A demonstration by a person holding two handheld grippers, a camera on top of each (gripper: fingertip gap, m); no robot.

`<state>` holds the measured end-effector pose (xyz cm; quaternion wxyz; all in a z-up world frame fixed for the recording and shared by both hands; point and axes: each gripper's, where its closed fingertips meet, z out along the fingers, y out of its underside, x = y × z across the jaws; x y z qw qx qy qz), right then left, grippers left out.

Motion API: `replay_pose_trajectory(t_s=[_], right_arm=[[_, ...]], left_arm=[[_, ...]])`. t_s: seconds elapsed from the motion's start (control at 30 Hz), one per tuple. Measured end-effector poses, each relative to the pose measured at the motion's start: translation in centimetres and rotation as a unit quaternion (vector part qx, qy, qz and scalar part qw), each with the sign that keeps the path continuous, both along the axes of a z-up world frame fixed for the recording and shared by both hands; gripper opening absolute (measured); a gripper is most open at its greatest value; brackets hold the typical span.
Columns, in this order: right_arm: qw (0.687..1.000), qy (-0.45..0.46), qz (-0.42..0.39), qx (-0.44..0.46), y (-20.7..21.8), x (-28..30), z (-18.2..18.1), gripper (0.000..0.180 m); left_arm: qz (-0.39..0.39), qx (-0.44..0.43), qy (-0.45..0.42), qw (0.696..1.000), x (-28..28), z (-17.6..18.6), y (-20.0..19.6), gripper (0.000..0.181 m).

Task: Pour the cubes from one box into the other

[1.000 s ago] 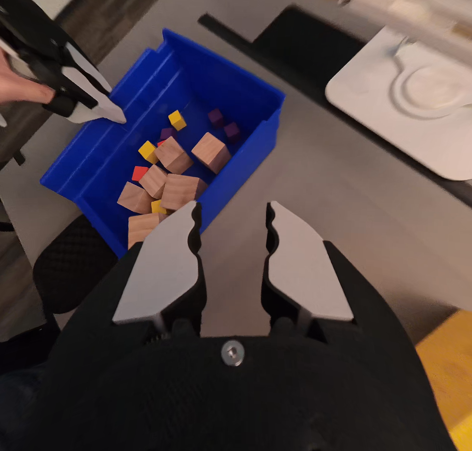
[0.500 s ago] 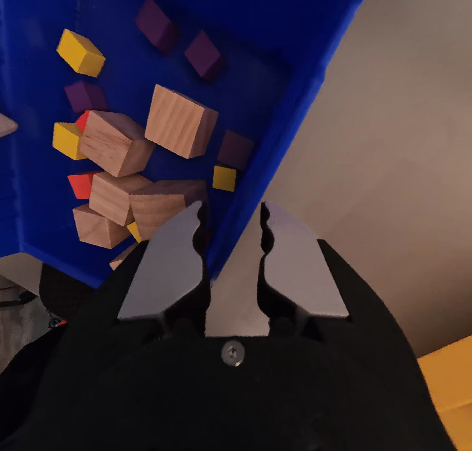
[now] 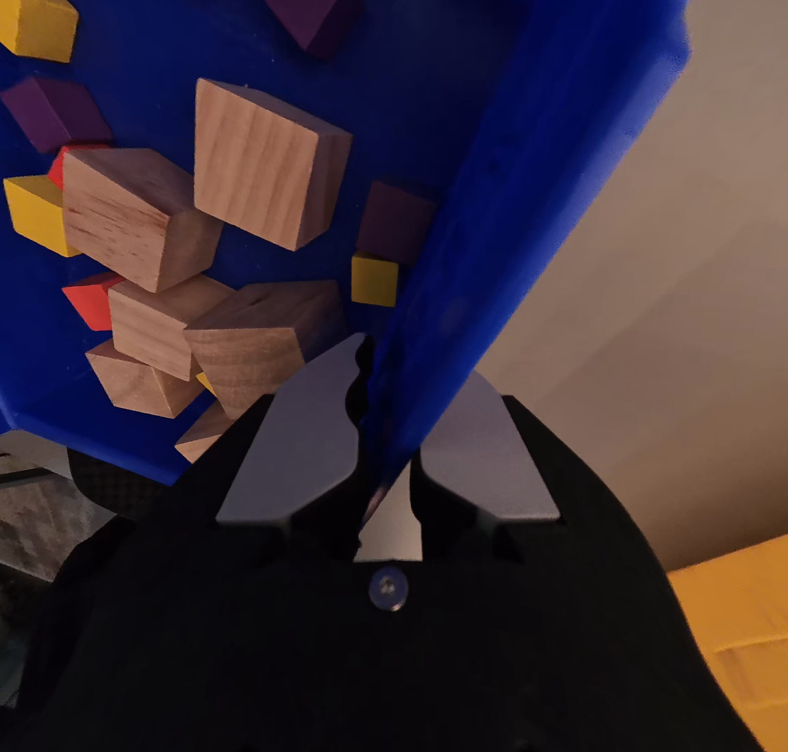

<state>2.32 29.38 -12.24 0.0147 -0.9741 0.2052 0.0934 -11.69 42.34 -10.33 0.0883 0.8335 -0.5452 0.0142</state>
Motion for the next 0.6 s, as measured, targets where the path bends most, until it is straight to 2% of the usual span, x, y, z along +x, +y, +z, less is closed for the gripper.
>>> replay_pose_trajectory(t_s=[0.23,0.33,0.6], right_arm=[[0.999,-0.036,-0.014,-0.036,-0.5,0.5,-0.1,0.019],[0.999,0.005,-0.042,-0.021,-0.2,-0.1,-0.1,0.008],[0.996,0.06,-0.059,0.017,-0.4,-0.5,0.2,0.007]], left_arm=[[0.048,-0.029,0.0,0.998,-0.1,-0.3,-0.2,0.008],[0.041,-0.028,0.01,0.999,-0.1,-0.3,-0.2,0.007],[0.029,0.012,0.032,0.999,-0.4,1.9,-0.8,0.008]])
